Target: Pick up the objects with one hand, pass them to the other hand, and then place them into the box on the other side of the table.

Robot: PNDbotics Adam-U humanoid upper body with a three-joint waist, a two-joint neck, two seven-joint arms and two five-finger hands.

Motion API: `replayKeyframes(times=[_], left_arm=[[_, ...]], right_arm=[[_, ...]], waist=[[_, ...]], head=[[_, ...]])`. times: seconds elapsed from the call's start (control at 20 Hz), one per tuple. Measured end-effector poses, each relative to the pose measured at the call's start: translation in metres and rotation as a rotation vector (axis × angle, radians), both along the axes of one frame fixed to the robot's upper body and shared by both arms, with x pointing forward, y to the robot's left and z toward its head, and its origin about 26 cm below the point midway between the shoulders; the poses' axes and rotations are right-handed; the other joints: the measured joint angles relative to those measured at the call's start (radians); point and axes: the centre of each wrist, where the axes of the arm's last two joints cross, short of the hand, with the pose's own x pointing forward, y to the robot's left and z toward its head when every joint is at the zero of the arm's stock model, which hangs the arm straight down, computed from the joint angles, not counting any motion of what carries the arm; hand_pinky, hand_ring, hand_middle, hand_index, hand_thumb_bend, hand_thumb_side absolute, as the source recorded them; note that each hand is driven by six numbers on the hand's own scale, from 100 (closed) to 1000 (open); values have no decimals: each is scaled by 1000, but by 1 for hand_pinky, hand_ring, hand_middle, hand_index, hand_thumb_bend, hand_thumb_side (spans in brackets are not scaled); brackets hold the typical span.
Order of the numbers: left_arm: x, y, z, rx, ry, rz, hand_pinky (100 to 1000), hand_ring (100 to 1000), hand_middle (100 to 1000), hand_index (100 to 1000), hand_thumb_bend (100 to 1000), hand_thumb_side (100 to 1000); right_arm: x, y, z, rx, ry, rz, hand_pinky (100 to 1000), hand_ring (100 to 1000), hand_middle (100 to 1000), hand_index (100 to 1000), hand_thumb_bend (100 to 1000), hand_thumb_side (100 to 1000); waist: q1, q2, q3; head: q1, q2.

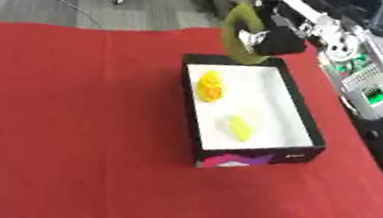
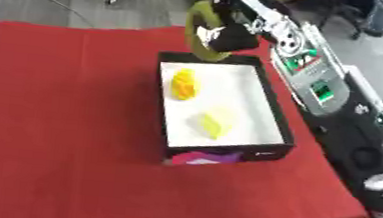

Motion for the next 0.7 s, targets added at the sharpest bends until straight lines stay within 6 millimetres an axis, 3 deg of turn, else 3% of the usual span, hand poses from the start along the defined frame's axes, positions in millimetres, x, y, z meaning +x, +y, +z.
replayKeyframes(times=[0.1, 0.15, 0.25, 0.35, 0.6, 0.7], left_arm=[[0, 0, 0, -27, -27, -4, 708, 668, 600, 862, 255, 731], [0, 0, 0, -38, -37, -8, 708, 668, 599, 863, 256, 731], [0, 0, -2, -55, -48, -14, 707, 667, 597, 862, 261, 727], [0, 0, -3, -67, -57, -17, 707, 667, 596, 863, 262, 728], [1, -1, -4, -97, -75, -27, 702, 663, 591, 862, 264, 731], [1, -2, -5, -111, -86, -32, 698, 661, 588, 859, 261, 728]], right_arm=[[3, -9, -8, -46, 20, 7, 1000, 1000, 678, 852, 100, 118], [4, -13, -11, -80, 30, 17, 1000, 1000, 755, 917, 100, 296], [4, -21, -16, -155, 40, 30, 1000, 1000, 812, 969, 100, 515], [3, -29, -19, -220, 43, 28, 1000, 1000, 824, 979, 100, 595], [0, -41, -19, -274, 18, 4, 1000, 1000, 817, 973, 100, 542], [-2, -43, -15, -261, -3, -8, 1000, 1000, 807, 972, 100, 434]], waist=[[0, 1, 3], [0, 1, 3], [0, 2, 3], [0, 2, 3], [0, 2, 2], [0, 2, 2]], head=[[-3, -1], [-3, -1], [-3, -3], [-2, -5], [7, -5], [9, -5]])
